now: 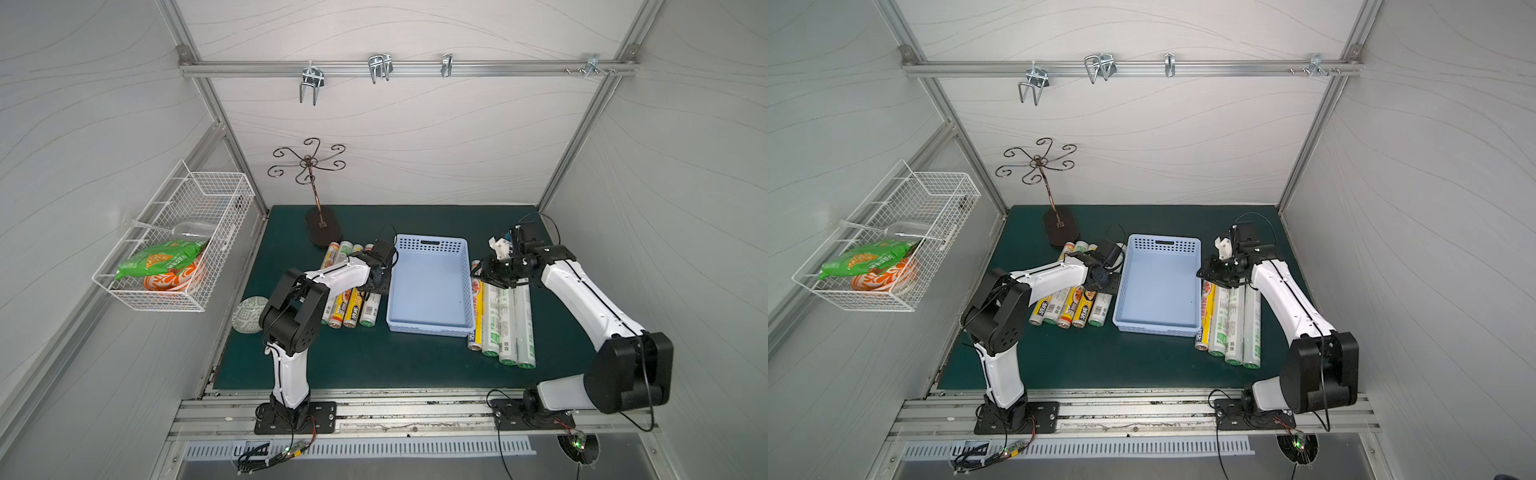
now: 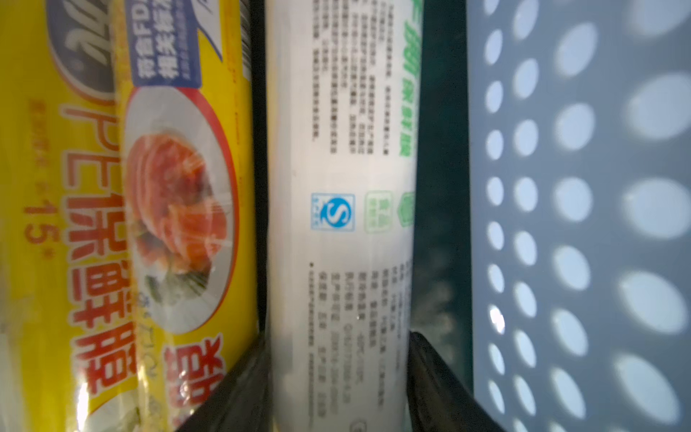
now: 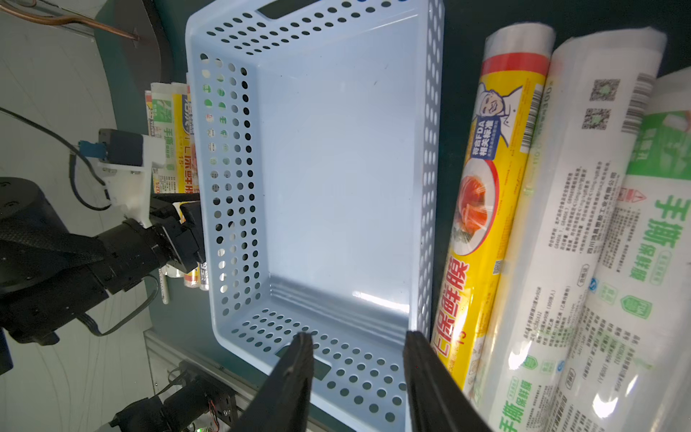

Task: Put the plastic wrap into the basket
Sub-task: Pick up the plastic wrap from the center of the board, then place the plastic wrap in the basket.

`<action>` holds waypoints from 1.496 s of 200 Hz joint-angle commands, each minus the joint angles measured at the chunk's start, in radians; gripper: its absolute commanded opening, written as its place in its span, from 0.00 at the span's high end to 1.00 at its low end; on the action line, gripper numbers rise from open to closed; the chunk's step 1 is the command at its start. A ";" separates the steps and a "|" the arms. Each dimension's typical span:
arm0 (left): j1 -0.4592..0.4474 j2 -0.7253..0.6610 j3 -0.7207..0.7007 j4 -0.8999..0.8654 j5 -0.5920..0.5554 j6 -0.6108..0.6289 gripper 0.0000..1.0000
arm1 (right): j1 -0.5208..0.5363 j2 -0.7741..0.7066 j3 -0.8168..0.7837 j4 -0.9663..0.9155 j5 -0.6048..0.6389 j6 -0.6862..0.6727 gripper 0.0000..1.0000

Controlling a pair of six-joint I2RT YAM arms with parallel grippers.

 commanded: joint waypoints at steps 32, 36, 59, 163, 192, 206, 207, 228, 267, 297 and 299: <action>-0.013 0.029 0.043 0.001 0.028 0.002 0.60 | -0.003 -0.021 -0.024 0.017 -0.013 0.021 0.56; -0.014 0.028 0.043 0.001 0.029 0.002 0.62 | -0.004 -0.021 -0.024 0.017 -0.013 0.020 0.56; -0.014 -0.009 0.033 0.003 0.034 -0.004 0.65 | -0.004 -0.025 -0.020 0.011 -0.005 0.020 0.56; -0.015 -0.327 0.073 -0.140 0.016 -0.120 0.72 | -0.034 -0.034 -0.017 0.006 0.025 0.018 0.55; -0.044 -0.360 0.108 -0.136 0.058 -0.153 0.73 | -0.041 -0.036 -0.020 0.005 0.025 0.015 0.55; -0.066 -0.360 0.128 -0.127 0.066 -0.176 0.74 | -0.042 -0.034 -0.020 0.008 0.026 0.016 0.55; -0.066 -0.360 0.128 -0.126 0.067 -0.177 0.74 | -0.042 -0.032 -0.020 0.008 0.025 0.016 0.55; -0.095 -0.353 0.137 -0.090 0.074 -0.225 0.75 | -0.043 -0.030 -0.023 0.007 0.028 0.016 0.56; -0.161 -0.315 0.140 -0.012 0.039 -0.288 0.75 | -0.059 -0.027 -0.035 0.010 0.033 0.020 0.55; -0.197 -0.261 0.155 0.020 0.015 -0.326 0.79 | -0.078 -0.028 -0.051 0.015 0.041 0.020 0.56; -0.199 -0.257 0.157 0.023 0.013 -0.327 0.79 | -0.079 -0.028 -0.052 0.015 0.041 0.020 0.56</action>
